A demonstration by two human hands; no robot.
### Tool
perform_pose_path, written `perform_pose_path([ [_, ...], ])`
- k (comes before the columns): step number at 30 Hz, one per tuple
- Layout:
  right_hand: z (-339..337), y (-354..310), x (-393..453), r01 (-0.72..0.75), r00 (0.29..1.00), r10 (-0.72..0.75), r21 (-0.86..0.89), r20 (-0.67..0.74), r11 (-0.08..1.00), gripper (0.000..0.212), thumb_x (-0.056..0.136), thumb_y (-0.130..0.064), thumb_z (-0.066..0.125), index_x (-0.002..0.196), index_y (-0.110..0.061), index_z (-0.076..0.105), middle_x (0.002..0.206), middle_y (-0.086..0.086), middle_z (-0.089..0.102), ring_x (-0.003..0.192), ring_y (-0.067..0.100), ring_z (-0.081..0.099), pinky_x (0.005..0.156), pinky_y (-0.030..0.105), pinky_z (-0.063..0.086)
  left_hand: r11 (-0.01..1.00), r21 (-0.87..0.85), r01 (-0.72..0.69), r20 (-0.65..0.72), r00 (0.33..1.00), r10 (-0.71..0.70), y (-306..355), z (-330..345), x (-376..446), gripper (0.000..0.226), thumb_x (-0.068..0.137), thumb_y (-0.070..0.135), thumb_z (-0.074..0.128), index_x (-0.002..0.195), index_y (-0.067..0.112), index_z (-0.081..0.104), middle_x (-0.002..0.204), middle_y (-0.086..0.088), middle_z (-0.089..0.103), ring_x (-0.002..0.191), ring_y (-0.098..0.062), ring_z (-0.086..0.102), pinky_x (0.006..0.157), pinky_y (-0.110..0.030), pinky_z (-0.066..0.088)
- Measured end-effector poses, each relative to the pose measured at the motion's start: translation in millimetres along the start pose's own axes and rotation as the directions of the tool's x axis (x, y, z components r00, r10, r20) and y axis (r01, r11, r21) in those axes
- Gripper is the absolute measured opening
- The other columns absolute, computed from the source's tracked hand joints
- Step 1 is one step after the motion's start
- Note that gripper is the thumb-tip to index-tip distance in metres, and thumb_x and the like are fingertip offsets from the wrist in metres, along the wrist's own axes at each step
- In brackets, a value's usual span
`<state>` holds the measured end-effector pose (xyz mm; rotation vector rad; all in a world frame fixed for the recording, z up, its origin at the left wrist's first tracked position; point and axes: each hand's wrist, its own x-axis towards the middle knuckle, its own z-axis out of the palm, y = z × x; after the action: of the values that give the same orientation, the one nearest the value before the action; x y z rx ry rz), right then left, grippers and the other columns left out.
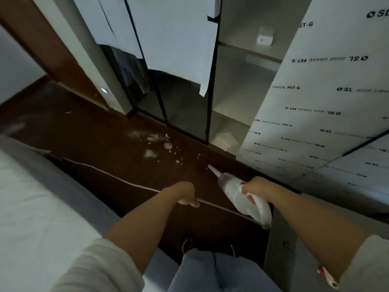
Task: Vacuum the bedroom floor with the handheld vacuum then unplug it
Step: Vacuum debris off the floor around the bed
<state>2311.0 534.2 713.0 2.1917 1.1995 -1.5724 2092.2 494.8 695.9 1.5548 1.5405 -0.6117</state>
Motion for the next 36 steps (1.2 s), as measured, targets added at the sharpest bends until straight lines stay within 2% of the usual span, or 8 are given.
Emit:
perform_pose_path([
  [4,3.0,5.6,-7.0,0.017,1.0,-0.017,-0.053,0.002,0.998,0.032,0.093,-0.01,0.057,0.121,0.004,0.056,0.083,0.014,0.059,0.06,0.017,0.054,0.058,0.026,0.049,1.0,0.0,-0.005,-0.038,0.999,0.005,9.7,9.3,-7.3,0.045,0.091,0.036,0.057,0.124,0.005,0.056,0.122,-0.01,0.058,0.113,-0.024,0.055,0.094,-0.031,0.045],
  [8,-0.4,15.6,-10.2,0.064,0.998,-0.06,-0.143,0.031,0.988,0.036,0.094,-0.011,0.055,0.126,0.004,0.054,0.1,0.017,0.061,0.081,0.024,0.056,0.086,0.035,0.05,0.999,-0.031,0.018,-0.052,0.998,-0.02,22.8,22.2,-15.1,0.044,0.091,0.036,0.057,0.123,0.005,0.057,0.122,-0.01,0.059,0.112,-0.023,0.055,0.093,-0.031,0.044],
  [11,-9.1,25.6,-12.4,0.105,0.993,-0.096,-0.15,0.069,0.983,0.037,0.094,-0.009,0.054,0.129,0.003,0.053,0.085,0.012,0.057,0.075,0.021,0.055,0.078,0.032,0.05,0.997,-0.054,0.051,-0.044,0.998,-0.053,35.5,32.4,-24.4,0.044,0.091,0.033,0.058,0.126,0.006,0.056,0.124,-0.01,0.057,0.116,-0.024,0.053,0.096,-0.032,0.044],
  [18,-18.9,43.5,4.5,0.141,0.989,-0.132,-0.18,0.062,0.974,0.033,0.096,-0.013,0.051,0.126,0.0,0.054,0.076,0.01,0.056,0.064,0.017,0.053,0.07,0.028,0.045,0.986,-0.094,0.137,-0.097,0.985,-0.146,59.8,56.1,-37.4,0.041,0.095,0.024,0.053,0.13,0.004,0.052,0.131,-0.011,0.053,0.121,-0.025,0.05,0.099,-0.032,0.042],
  [21,-12.6,42.8,14.7,0.157,0.987,-0.148,-0.155,0.065,0.975,0.035,0.095,-0.012,0.052,0.127,0.002,0.052,0.092,0.016,0.059,0.077,0.025,0.057,0.079,0.033,0.046,0.977,-0.149,0.153,-0.13,0.976,-0.173,57.6,60.0,-41.3,0.038,0.094,0.022,0.054,0.128,0.005,0.054,0.129,-0.01,0.056,0.119,-0.024,0.052,0.1,-0.032,0.044],
  [24,-8.7,39.1,21.1,0.145,0.988,-0.138,-0.103,0.067,0.984,0.038,0.093,-0.011,0.055,0.128,0.002,0.05,0.12,0.021,0.057,0.112,0.033,0.058,0.099,0.039,0.046,0.965,-0.204,0.166,-0.157,0.967,-0.199,51.7,60.6,-42.7,0.035,0.093,0.022,0.056,0.124,0.008,0.057,0.125,-0.009,0.058,0.116,-0.023,0.054,0.098,-0.032,0.045],
  [31,-8.9,15.1,31.5,0.159,0.983,-0.157,-0.019,0.096,0.987,0.035,0.09,-0.008,0.057,0.124,0.001,0.052,0.096,0.014,0.056,0.098,0.026,0.063,0.097,0.038,0.051,0.954,-0.254,0.156,-0.208,0.955,-0.212,40.0,43.1,-33.8,0.034,0.092,0.023,0.058,0.122,0.007,0.059,0.122,-0.009,0.059,0.113,-0.023,0.056,0.095,-0.032,0.047],
  [36,-9.2,-10.1,37.9,0.141,0.989,-0.141,-0.005,0.056,0.99,0.038,0.092,-0.007,0.057,0.127,0.001,0.047,0.102,0.017,0.055,0.108,0.031,0.061,0.1,0.04,0.049,0.951,-0.275,0.141,-0.243,0.947,-0.211,28.5,16.6,-23.5,0.035,0.092,0.021,0.057,0.124,0.007,0.058,0.122,-0.009,0.059,0.113,-0.024,0.056,0.094,-0.032,0.047],
])
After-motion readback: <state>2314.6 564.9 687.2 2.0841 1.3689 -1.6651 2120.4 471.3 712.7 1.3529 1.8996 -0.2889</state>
